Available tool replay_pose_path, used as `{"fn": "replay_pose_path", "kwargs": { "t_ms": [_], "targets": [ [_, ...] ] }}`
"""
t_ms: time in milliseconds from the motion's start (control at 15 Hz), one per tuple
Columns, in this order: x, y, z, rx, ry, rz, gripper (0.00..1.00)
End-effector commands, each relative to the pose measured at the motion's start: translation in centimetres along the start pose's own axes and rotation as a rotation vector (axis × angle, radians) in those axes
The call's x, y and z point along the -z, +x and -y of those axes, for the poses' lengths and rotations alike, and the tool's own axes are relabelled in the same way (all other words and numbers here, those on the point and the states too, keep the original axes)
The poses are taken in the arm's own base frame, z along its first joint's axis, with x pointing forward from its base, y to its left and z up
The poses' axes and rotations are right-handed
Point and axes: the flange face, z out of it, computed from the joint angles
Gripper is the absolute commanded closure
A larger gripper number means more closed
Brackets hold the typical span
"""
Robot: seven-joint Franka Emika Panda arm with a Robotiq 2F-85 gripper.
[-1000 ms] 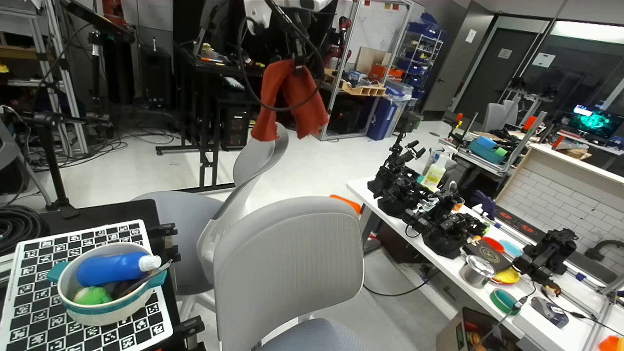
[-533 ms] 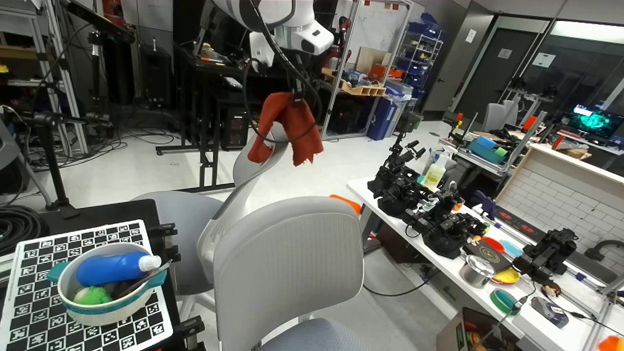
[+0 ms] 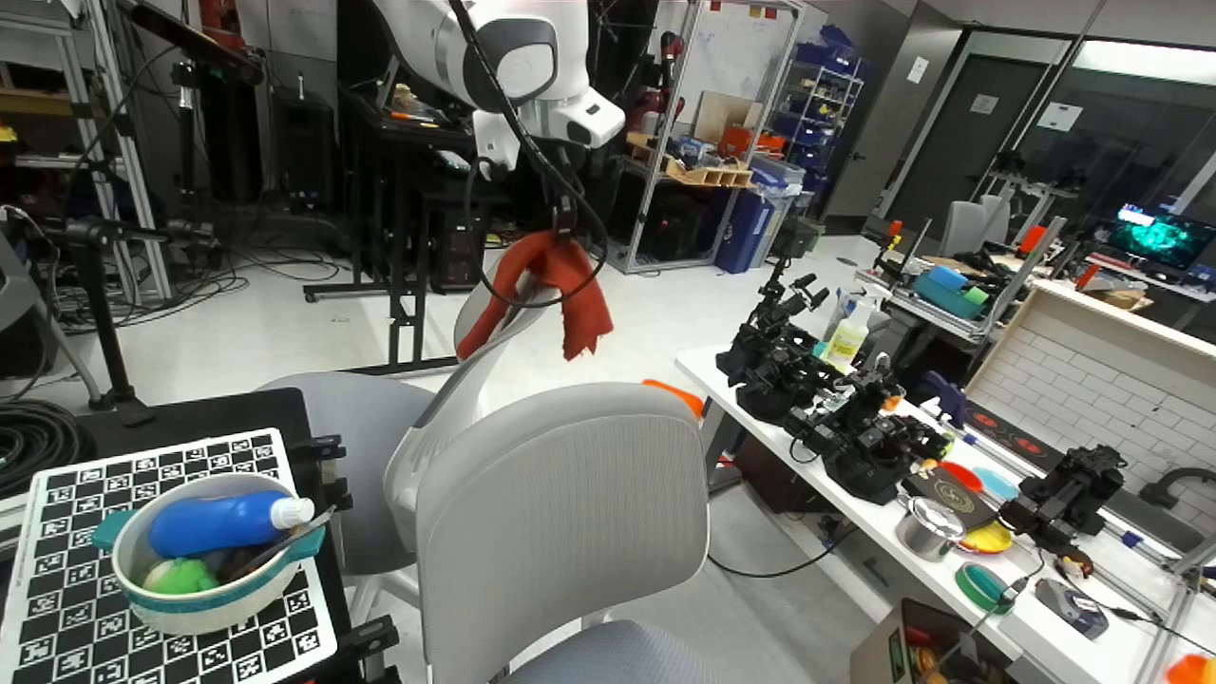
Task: Remove the orange cloth from the chair on the right, put it on the chair on the left and then back on the chair on the right
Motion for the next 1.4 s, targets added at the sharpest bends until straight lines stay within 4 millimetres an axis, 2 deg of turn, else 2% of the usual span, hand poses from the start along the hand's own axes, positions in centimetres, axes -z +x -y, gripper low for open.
{"fn": "replay_pose_path", "kwargs": {
  "t_ms": [0, 400, 1200, 1333],
  "targets": [
    [0.2, -0.8, 1.1, 0.018, -0.020, -0.031, 0.47],
    [0.7, -1.5, 1.3, 0.031, -0.031, -0.028, 0.02],
    [-2.2, -3.4, 0.5, 0.031, -0.060, 0.018, 0.00],
    [-2.9, -3.1, 0.4, 0.027, -0.065, 0.024, 0.00]
  ]
}}
